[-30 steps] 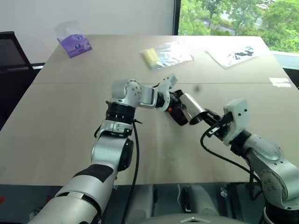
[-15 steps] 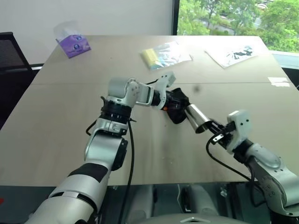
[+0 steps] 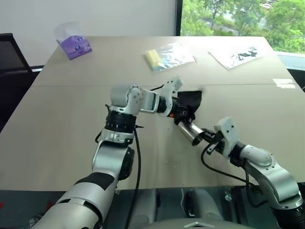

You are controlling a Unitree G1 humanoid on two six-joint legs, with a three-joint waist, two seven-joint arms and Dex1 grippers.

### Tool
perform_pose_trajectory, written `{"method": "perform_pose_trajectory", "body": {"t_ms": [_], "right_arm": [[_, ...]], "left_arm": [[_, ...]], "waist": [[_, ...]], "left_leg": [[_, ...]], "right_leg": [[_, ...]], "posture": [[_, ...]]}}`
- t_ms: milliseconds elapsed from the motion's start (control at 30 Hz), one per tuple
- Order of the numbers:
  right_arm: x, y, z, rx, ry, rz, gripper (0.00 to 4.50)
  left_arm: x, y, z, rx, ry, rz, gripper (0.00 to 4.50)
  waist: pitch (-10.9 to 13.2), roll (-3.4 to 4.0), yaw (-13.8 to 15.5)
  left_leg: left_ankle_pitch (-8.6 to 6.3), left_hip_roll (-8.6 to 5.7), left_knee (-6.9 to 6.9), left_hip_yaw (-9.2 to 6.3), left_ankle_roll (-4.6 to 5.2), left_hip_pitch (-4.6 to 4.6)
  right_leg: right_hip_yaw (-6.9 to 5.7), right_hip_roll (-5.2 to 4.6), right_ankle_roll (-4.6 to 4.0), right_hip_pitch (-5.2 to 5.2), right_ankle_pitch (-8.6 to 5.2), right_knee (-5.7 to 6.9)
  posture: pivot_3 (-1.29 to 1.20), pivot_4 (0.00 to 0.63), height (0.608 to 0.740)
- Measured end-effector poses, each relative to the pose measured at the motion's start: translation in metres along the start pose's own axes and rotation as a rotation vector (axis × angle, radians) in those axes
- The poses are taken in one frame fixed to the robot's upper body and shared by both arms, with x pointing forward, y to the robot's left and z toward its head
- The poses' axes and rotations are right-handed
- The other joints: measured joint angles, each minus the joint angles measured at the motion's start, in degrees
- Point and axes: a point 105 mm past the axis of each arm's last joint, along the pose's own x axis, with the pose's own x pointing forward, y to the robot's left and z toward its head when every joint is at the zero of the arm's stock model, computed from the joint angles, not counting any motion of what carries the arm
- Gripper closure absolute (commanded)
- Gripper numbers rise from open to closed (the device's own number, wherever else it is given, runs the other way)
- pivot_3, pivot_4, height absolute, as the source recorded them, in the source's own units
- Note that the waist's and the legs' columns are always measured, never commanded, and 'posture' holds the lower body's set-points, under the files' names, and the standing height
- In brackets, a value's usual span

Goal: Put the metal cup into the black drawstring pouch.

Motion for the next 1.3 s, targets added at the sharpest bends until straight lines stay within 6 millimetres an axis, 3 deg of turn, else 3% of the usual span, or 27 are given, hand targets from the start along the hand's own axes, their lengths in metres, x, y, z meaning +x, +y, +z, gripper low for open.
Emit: {"method": "perform_pose_trajectory", "body": {"t_ms": [433,633,933,1300], "right_arm": [[0.003,0.029,0.025,0.006,-0.149,0.185,4.48],[0.02,0.013,0.015,0.067,-0.152,0.098,4.48],[0.01,-0.018,-0.005,0.125,-0.114,-0.036,4.48],[0.013,-0.015,-0.011,0.139,-0.102,-0.034,4.48]], "left_arm": [[-0.005,0.007,-0.001,-0.004,0.003,0.036,4.5],[-0.018,0.009,0.002,0.055,0.013,0.077,4.5],[-0.024,0.012,-0.01,0.072,0.046,0.099,4.5],[-0.026,0.009,-0.012,0.061,0.057,0.091,4.5]], "waist": [[0.0,0.0,-0.04],[0.0,0.0,0.14],[0.0,0.0,0.1],[0.0,0.0,0.08]], "left_leg": [[0.0,-0.01,0.02,0.0,-0.01,0.0],[0.01,-0.01,0.01,-0.01,-0.02,0.0],[0.01,-0.01,0.01,-0.01,-0.02,-0.01],[0.01,-0.01,0.01,0.0,-0.02,0.0]], "right_leg": [[0.0,-0.03,0.0,0.01,0.0,0.0],[-0.01,-0.07,0.0,0.01,0.0,-0.01],[0.05,-0.07,0.0,0.01,0.0,0.0],[0.06,-0.06,0.0,0.02,0.0,0.0]], "posture": [[0.0,0.15,0.74],[0.0,0.15,0.74],[0.0,0.15,0.74],[0.0,0.15,0.74]]}}
